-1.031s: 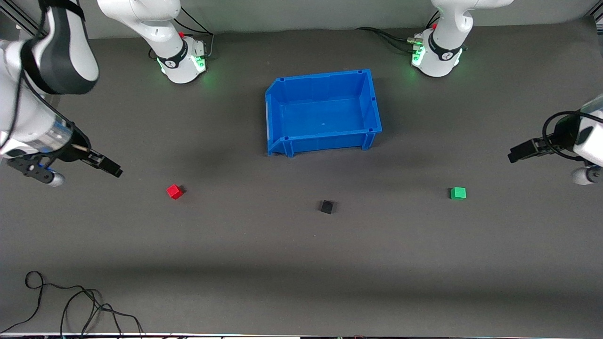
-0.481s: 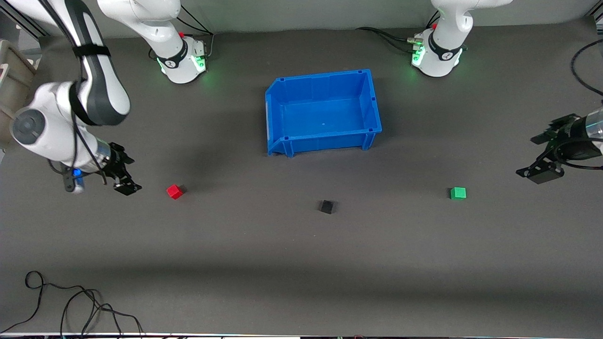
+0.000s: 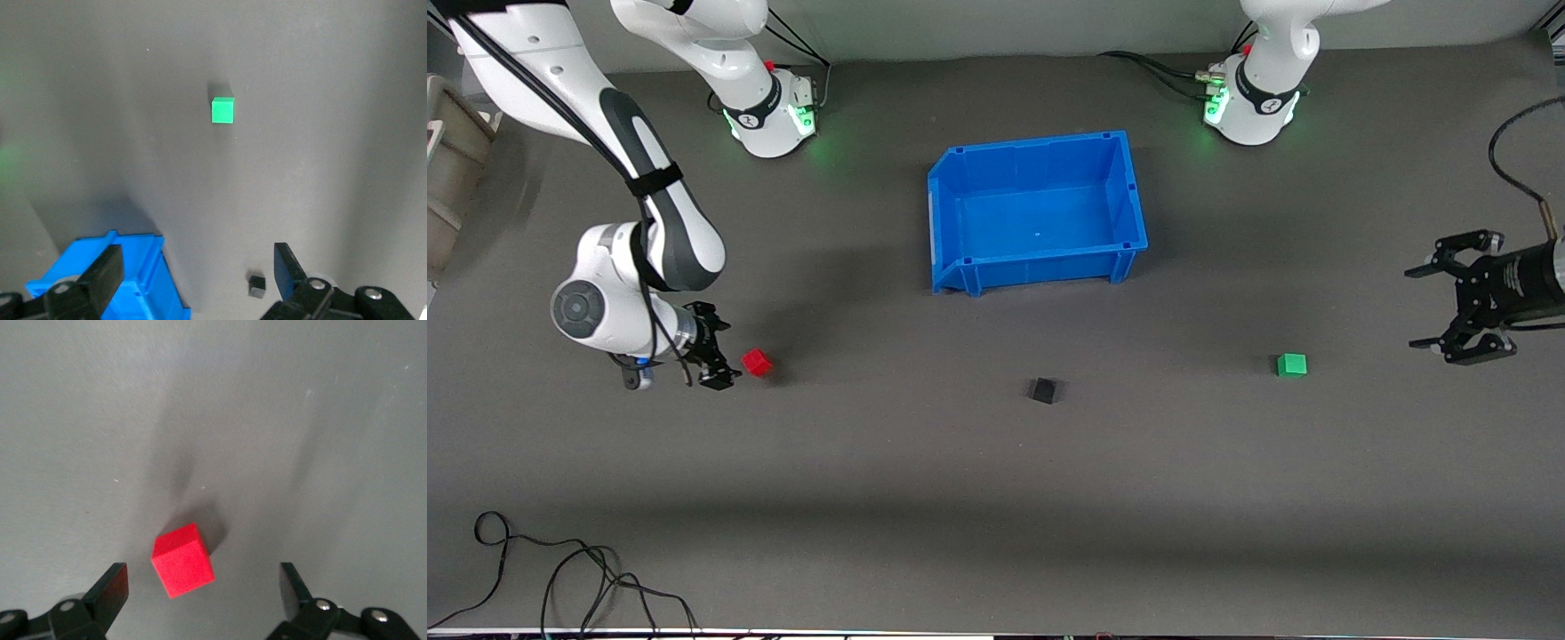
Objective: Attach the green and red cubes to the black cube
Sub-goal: 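Grasp the red cube with the right gripper while the left gripper grasps the green cube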
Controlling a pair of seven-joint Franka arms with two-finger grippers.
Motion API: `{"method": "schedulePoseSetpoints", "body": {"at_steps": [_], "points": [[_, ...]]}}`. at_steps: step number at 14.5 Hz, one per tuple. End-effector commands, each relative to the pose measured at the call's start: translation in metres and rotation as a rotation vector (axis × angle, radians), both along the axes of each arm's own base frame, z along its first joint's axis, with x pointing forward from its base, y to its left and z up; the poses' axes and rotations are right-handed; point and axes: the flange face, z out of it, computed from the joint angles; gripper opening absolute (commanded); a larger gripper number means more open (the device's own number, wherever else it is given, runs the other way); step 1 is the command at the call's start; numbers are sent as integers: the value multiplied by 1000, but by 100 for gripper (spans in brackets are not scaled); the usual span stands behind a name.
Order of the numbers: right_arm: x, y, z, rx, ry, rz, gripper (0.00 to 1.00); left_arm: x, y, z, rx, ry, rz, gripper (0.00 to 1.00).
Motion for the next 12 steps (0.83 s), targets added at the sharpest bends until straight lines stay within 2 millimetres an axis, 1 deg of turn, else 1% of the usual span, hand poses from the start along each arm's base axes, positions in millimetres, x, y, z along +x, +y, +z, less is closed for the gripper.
{"method": "schedulePoseSetpoints", "body": {"at_steps": [1,2,3,4,5,7,8,11,12], "points": [[3,14,-15,-16,20,21,100,-14,9,-57,-84,-31,-25,100],[4,17,-15,-33,18,49,100,-20,22,-80,-108,-52,2,100],[2,17,-19,-56,24,87,100,-26,24,-100,-122,-64,23,100],[1,16,-31,-79,40,126,100,-31,26,-119,-137,-83,33,100],[0,15,-37,-104,42,164,100,-37,26,-141,-152,-101,32,100],[4,17,-39,-121,10,201,100,-42,32,-182,-208,-131,42,100],[5,18,-40,-120,4,198,100,-44,40,-197,-226,-133,46,100],[9,24,-36,-108,-23,185,100,-44,45,-239,-222,-142,68,100],[10,29,-37,-103,-25,192,100,-45,46,-254,-225,-143,67,100]]}}
